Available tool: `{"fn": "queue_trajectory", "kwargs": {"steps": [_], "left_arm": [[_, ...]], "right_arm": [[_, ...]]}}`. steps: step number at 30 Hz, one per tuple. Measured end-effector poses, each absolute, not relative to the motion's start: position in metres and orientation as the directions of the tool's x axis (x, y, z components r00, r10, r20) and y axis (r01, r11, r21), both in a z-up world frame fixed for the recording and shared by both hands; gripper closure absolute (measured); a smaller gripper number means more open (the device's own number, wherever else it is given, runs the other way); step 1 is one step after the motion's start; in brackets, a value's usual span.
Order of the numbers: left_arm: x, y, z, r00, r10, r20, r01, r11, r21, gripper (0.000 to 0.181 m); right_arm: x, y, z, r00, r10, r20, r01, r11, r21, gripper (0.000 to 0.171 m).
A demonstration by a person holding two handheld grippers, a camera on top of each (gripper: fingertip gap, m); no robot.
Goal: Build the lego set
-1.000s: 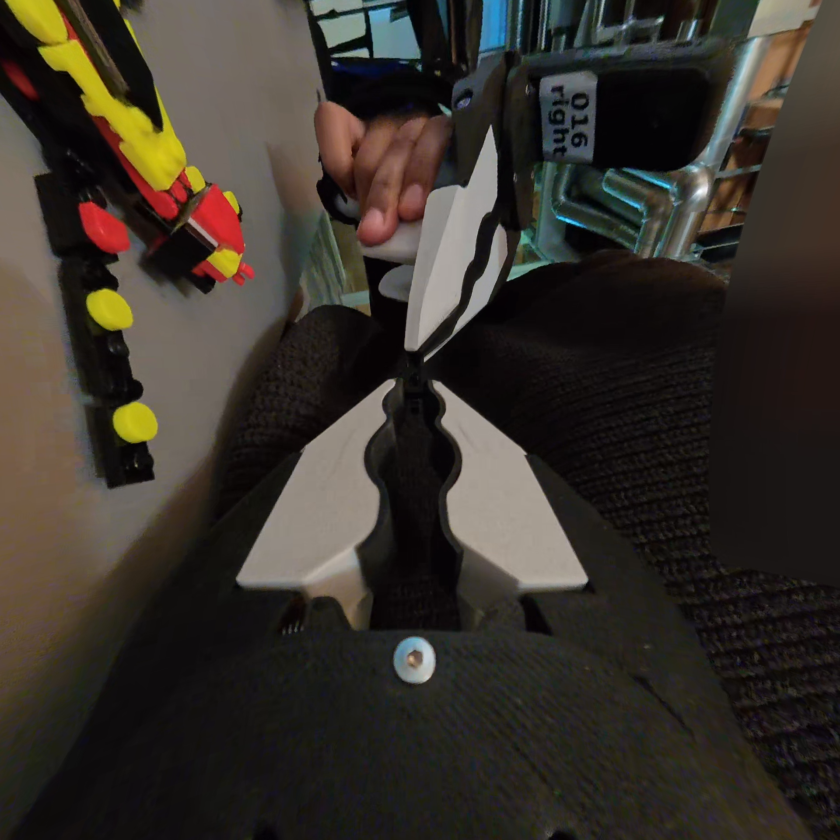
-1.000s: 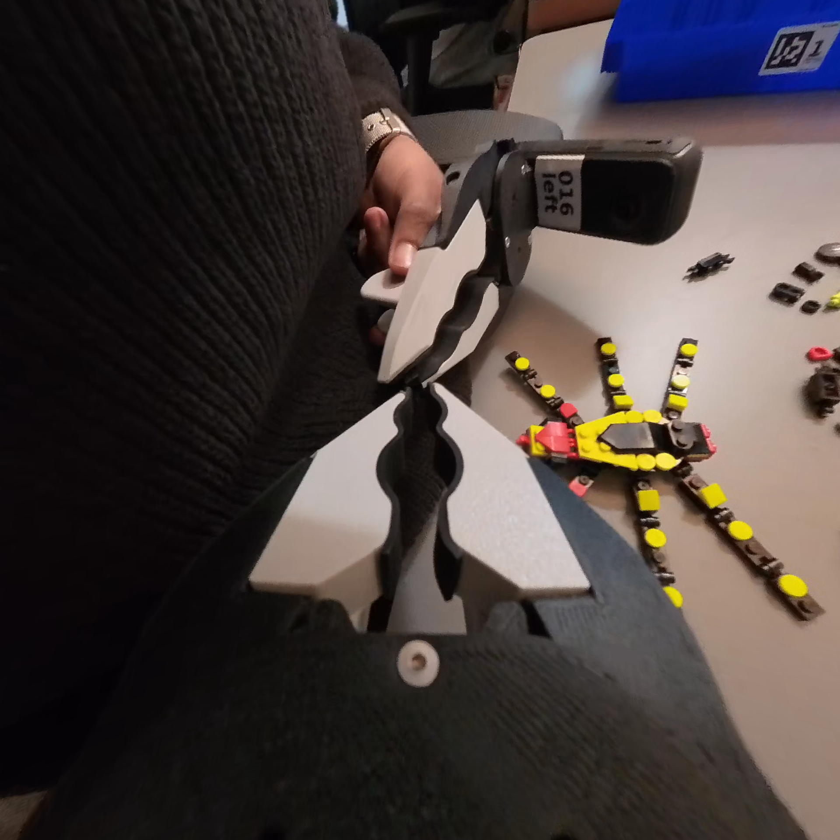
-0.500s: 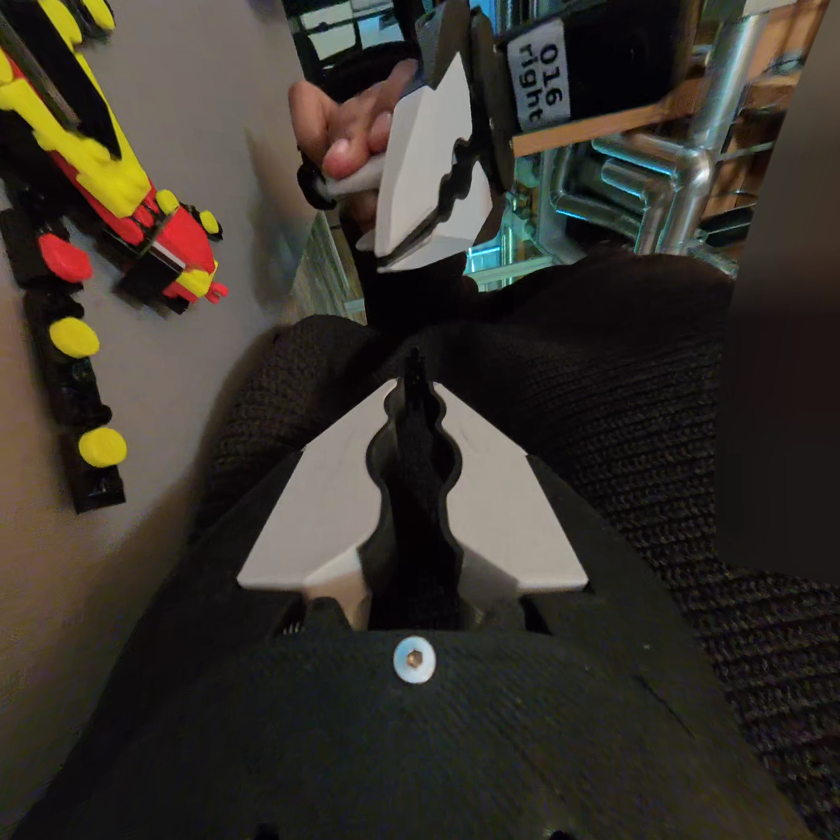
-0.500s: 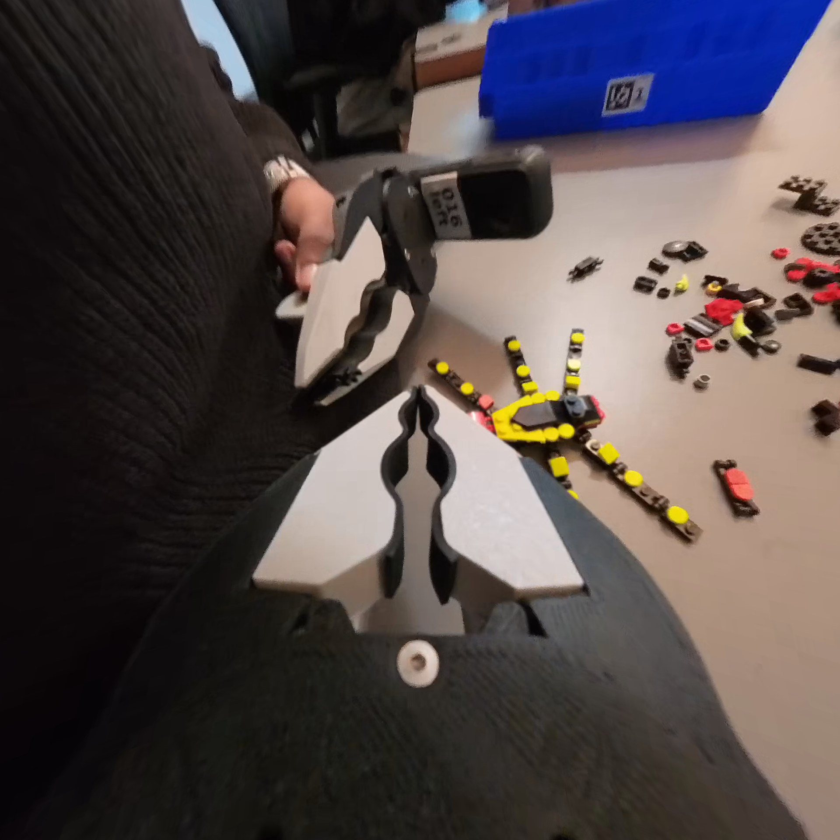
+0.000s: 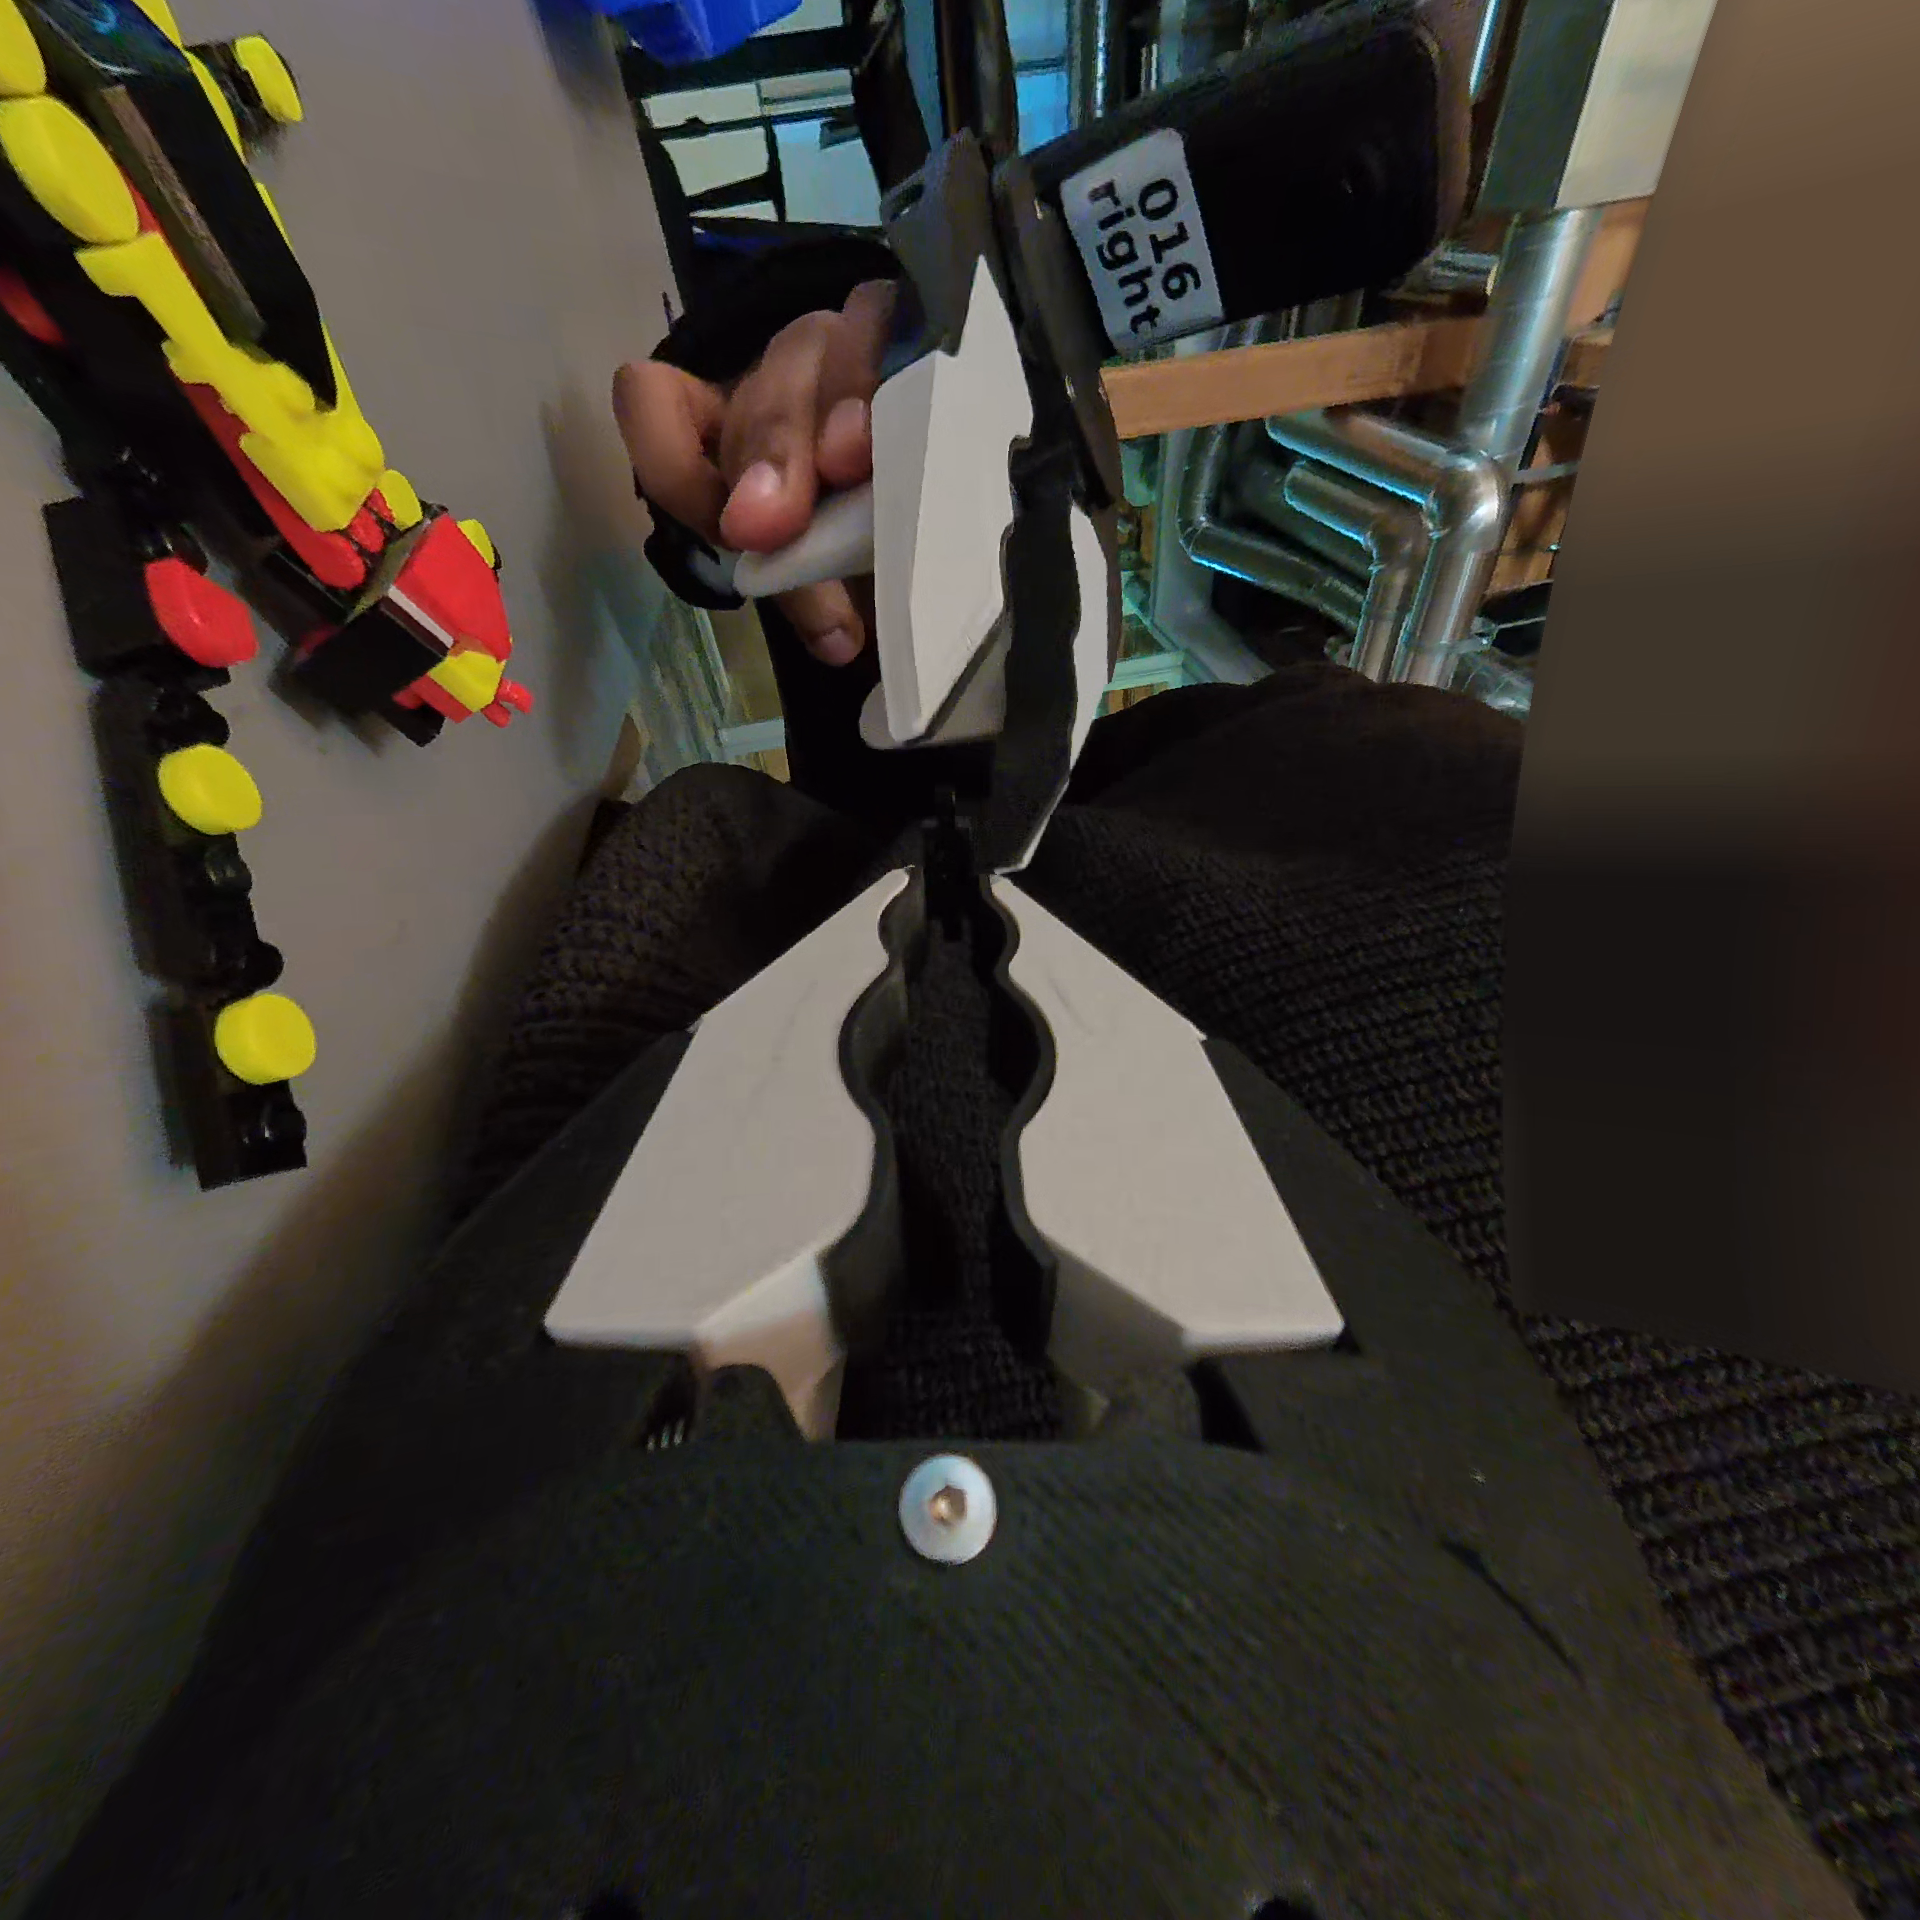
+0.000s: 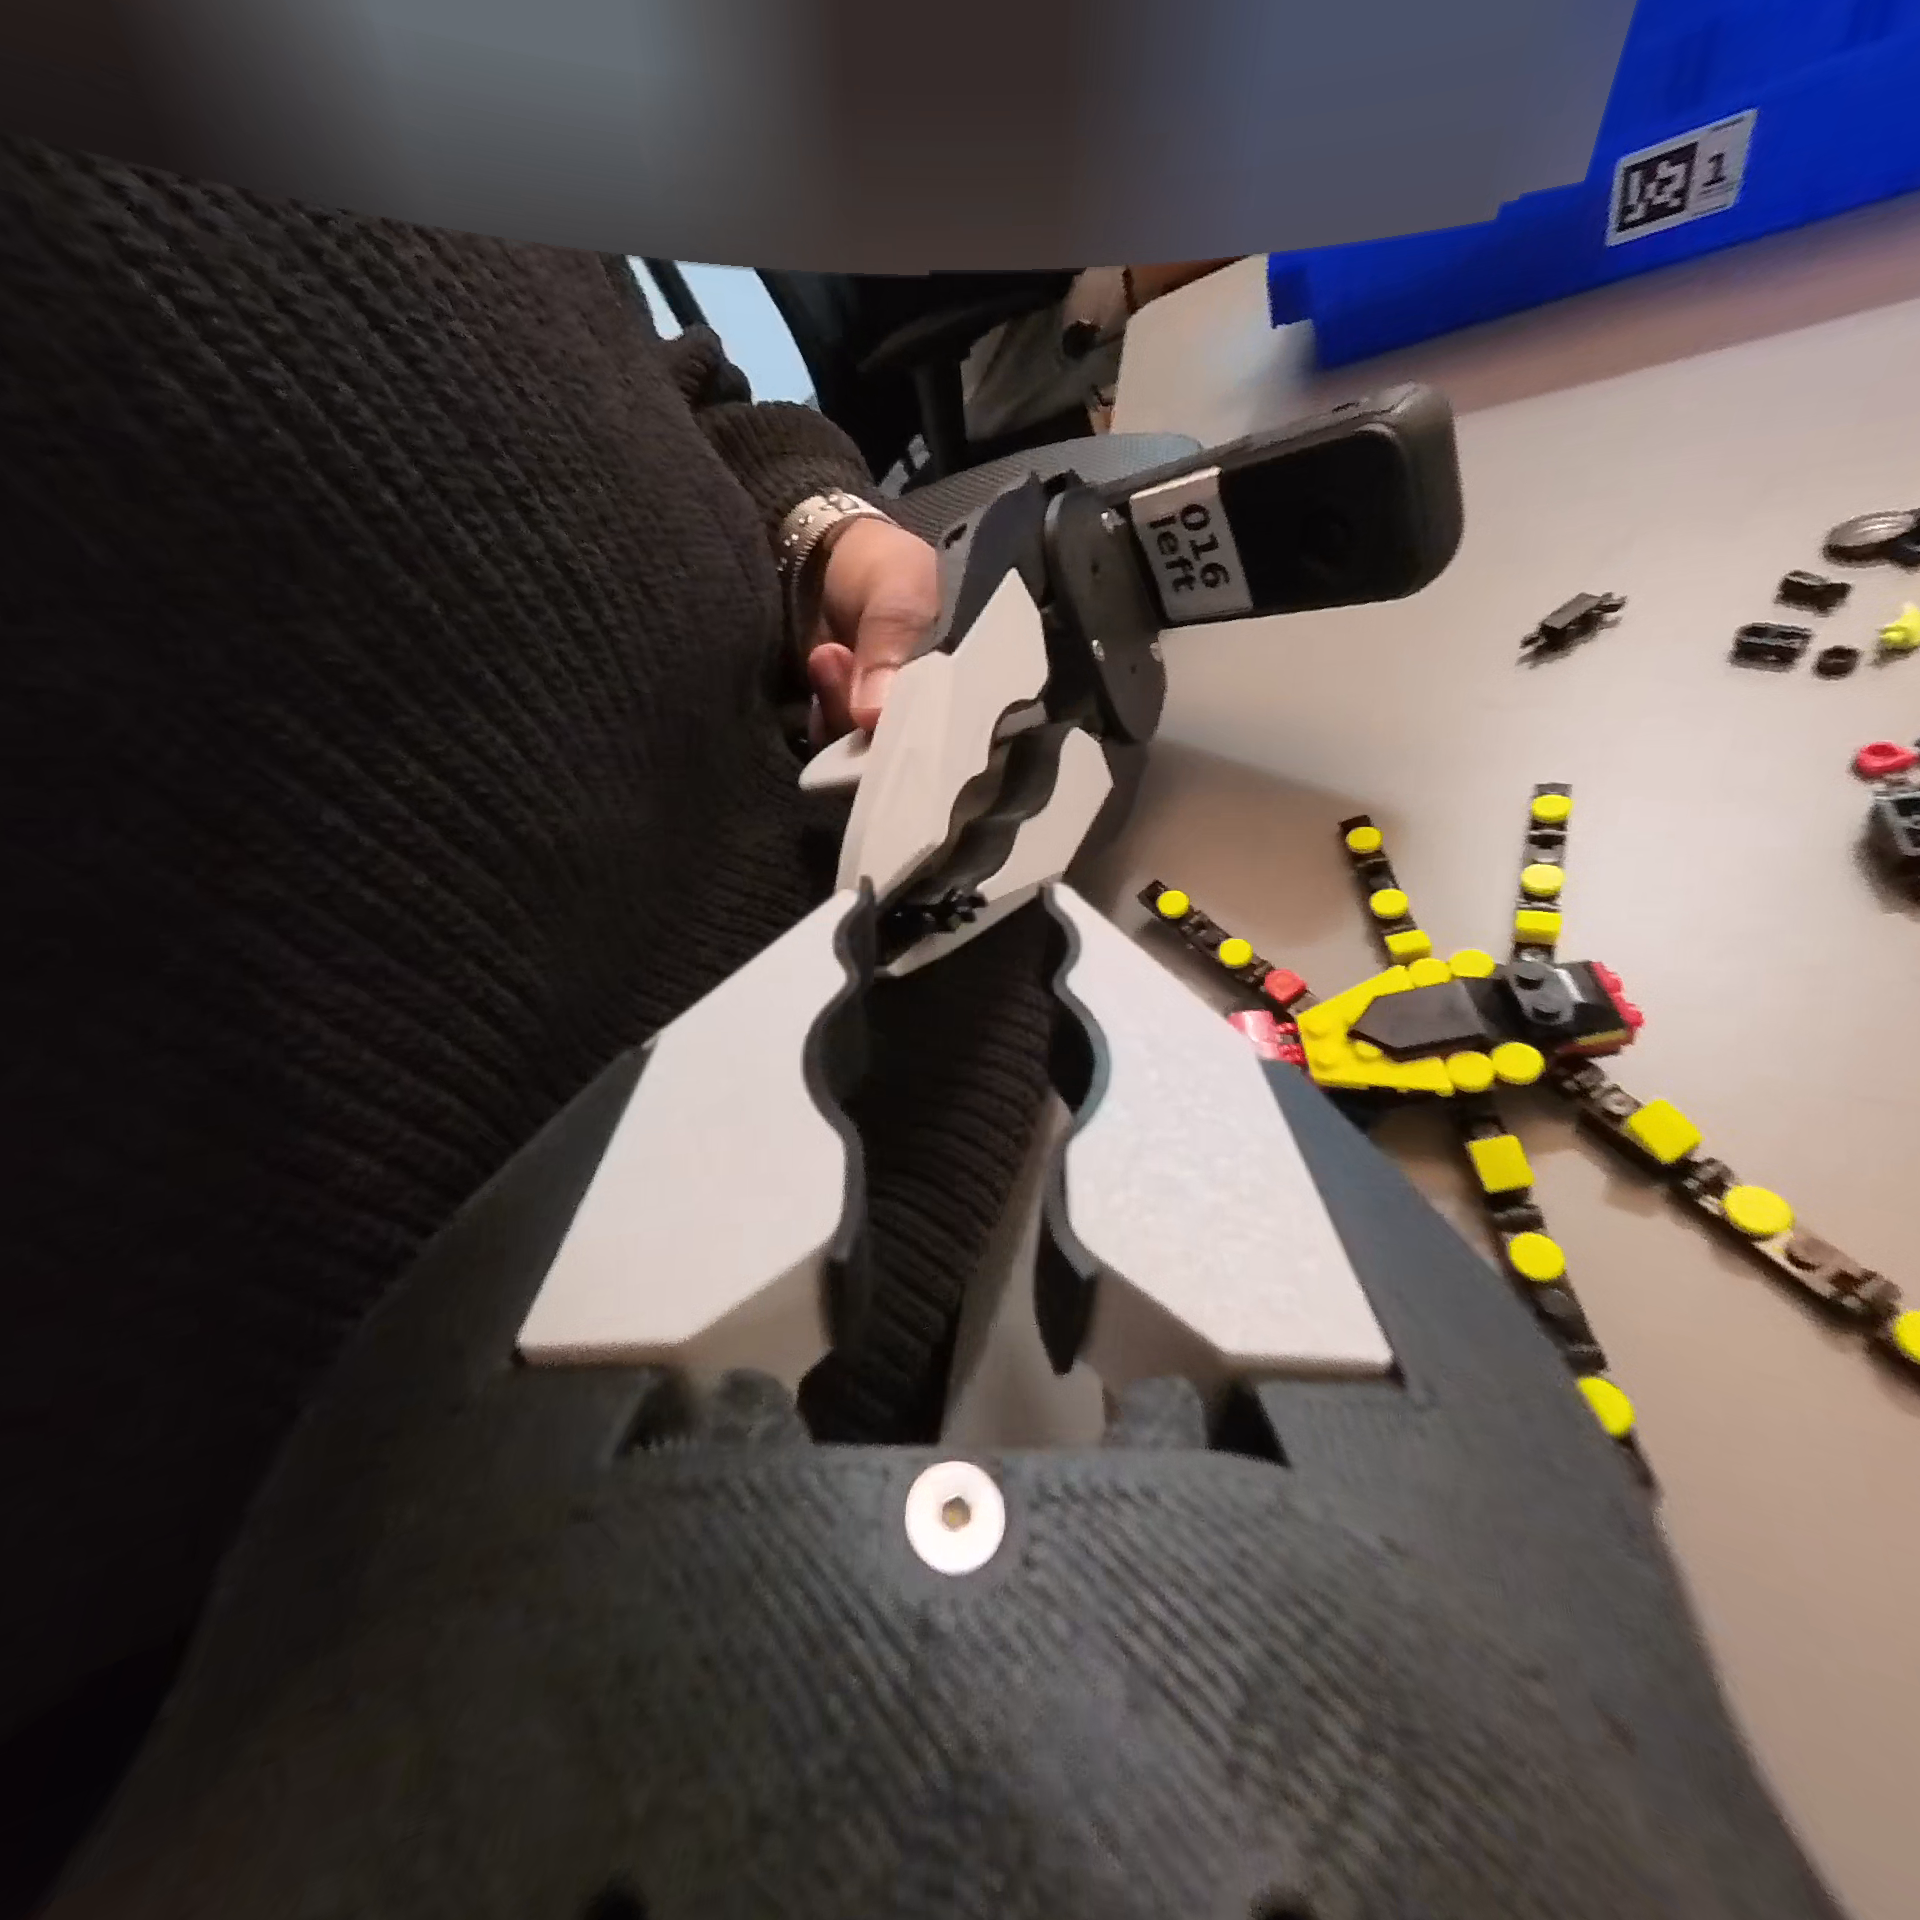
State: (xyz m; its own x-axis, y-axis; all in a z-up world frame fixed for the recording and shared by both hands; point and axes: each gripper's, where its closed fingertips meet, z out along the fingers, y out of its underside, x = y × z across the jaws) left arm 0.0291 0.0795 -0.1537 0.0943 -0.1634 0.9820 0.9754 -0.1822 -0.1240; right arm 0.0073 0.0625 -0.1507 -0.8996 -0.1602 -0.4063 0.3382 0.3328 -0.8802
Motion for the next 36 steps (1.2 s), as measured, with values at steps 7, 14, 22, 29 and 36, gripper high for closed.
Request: {"fn": "queue_trajectory", "kwargs": {"steps": [7, 14, 22, 29, 36], "left_arm": [[0.034, 0.080, -0.150, 0.144, -0.164, 0.976, 0.963, -0.205, -0.176, 0.175], [0.031, 0.078, -0.141, 0.139, -0.212, 0.967, 0.967, -0.184, -0.179, 0.175], [0.027, 0.076, -0.136, 0.125, -0.234, 0.964, 0.973, -0.161, -0.166, 0.175], [0.026, 0.077, -0.135, 0.143, -0.233, 0.962, 0.972, -0.152, -0.182, 0.175], [0.011, 0.072, -0.138, 0.138, -0.208, 0.968, 0.984, -0.085, -0.158, 0.175]], "right_arm": [[0.017, 0.062, -0.145, -0.885, -0.219, -0.412, 0.335, 0.314, -0.888, 0.148], [0.016, 0.066, -0.147, -0.902, -0.217, -0.373, 0.296, 0.318, -0.901, 0.144], [0.023, 0.064, -0.141, -0.908, -0.264, -0.326, 0.245, 0.297, -0.923, 0.164], [0.017, 0.066, -0.139, -0.911, -0.244, -0.332, 0.261, 0.283, -0.923, 0.171], [-0.001, 0.068, -0.142, -0.919, -0.160, -0.359, 0.309, 0.273, -0.911, 0.155]]}}
